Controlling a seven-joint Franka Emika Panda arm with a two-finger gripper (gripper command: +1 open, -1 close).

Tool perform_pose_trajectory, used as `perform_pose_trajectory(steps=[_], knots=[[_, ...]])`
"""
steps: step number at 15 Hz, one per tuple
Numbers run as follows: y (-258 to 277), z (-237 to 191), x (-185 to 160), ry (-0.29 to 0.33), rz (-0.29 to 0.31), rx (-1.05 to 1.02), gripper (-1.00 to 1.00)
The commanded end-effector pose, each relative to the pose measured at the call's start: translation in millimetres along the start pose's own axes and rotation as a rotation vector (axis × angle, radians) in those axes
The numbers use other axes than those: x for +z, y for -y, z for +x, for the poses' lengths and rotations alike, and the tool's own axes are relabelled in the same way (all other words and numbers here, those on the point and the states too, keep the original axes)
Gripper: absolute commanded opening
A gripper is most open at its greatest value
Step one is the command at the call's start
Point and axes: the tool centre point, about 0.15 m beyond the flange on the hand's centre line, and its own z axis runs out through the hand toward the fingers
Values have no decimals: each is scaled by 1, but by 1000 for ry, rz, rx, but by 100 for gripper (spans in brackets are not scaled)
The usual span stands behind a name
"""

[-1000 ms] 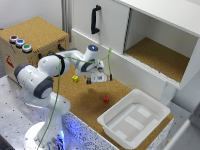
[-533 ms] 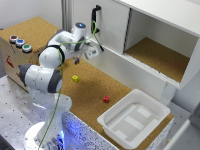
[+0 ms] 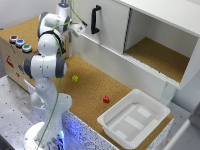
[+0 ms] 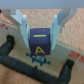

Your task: Place the purple object on top of the drawer

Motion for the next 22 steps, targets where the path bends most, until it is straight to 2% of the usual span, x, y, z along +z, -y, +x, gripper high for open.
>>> perform_pose_trajectory(steps=[1, 5, 8, 12, 15, 16, 18, 22], knots=[[-38, 53, -3, -29, 162, -123, -100], [-40, 76, 13, -74, 199, -153, -100], [-49, 80, 29, -89, 223, -129, -100], [-60, 88, 48, -144, 276, -70, -100], [-59, 99, 57, -152, 294, -30, -100], [-57, 100, 59, -137, 281, 5, 100], [-51, 96, 55, -128, 252, 48, 100], [-51, 96, 55, -128, 252, 48, 100]])
